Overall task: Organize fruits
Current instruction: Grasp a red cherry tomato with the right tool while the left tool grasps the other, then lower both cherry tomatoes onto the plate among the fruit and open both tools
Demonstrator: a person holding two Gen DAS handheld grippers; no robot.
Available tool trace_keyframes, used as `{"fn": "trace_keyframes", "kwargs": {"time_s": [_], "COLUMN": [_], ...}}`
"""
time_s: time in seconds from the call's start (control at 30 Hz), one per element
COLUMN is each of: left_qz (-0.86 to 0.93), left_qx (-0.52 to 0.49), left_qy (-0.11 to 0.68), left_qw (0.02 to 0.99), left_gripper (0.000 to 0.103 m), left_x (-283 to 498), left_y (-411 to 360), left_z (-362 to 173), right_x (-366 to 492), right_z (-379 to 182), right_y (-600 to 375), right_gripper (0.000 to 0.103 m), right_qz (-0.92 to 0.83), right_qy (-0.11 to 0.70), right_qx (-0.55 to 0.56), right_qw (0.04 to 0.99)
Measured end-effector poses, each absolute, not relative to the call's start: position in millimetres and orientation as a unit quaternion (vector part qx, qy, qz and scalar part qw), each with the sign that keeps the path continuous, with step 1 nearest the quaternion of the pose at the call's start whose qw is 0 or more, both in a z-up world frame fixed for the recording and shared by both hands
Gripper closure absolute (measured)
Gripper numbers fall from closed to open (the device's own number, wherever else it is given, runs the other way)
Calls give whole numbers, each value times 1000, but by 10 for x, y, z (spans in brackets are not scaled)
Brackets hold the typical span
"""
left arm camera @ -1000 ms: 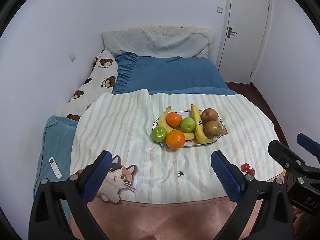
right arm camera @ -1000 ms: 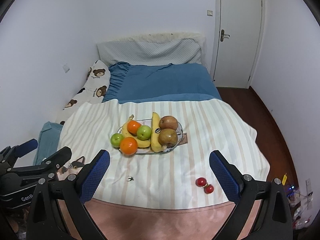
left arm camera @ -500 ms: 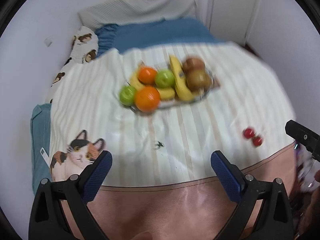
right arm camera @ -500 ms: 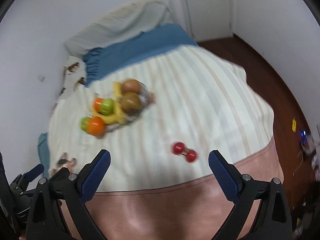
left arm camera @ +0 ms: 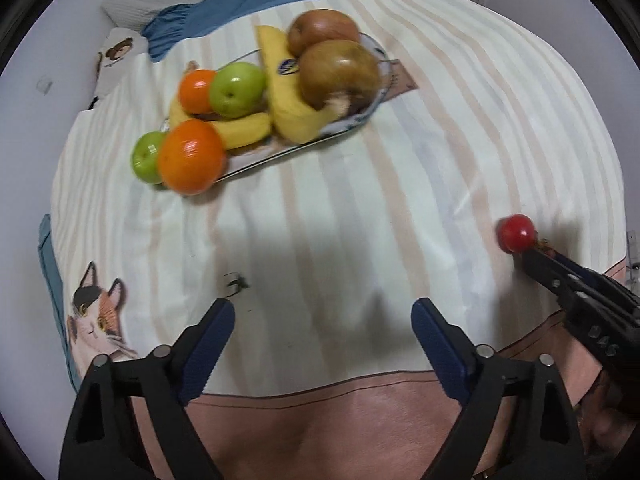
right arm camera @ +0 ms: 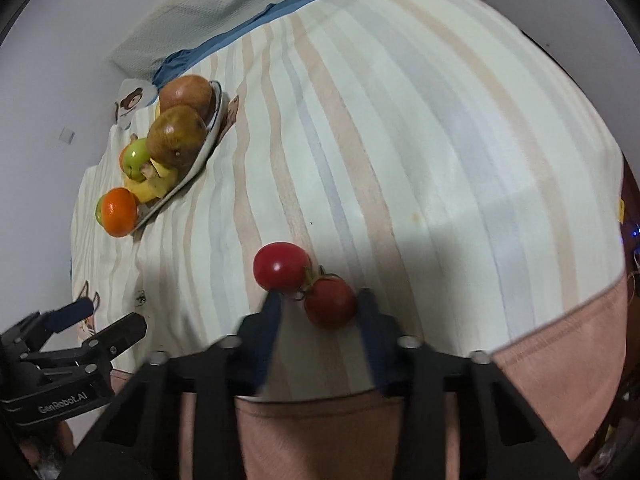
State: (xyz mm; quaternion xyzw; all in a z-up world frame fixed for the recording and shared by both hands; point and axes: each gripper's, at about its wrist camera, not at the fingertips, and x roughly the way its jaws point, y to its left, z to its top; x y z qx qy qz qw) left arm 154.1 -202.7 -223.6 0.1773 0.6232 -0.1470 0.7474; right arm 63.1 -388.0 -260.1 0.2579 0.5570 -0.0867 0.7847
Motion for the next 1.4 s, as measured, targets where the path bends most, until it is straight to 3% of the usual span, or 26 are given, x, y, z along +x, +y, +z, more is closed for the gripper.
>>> {"fn": "trace_keyframes", "kwargs": {"time_s": [0.43,0.53,0.6,0.77,1.0,1.4], "left_qz": [-274,-283,-288,-284,-255,-198], "left_qx": [215,222,223,233,190,71], "left_qy": [608,613,618,607,607,606], "left_qw": [713,703,697,705,728,767], "left_gripper": [19,29,48,75,76,76], "left_x": [1411,1400,1403,1380,1457,1947], "left_y": [-3108,-3285,-3359,-3493,-3332,-2337], "left_z": [-2240,-2367,-2446,-2529,-2388,-1808], "right_x": [325,263,229,202,271,944], "right_z": [-2398,-2456,-2486,-2483,-2389,-1950], "right_y": [-4278,-4389,-4446,-4501,-4488,-3960], "right_gripper": [75,75,75,74,74,75], "right_qz": [-101,-115,-118,-121,-107,-14], "right_qy": [536,542,542,544,546,528], "right_qx": [252,257,264,256,238,207], "right_qw": [799,792,789,790,796,824]}}
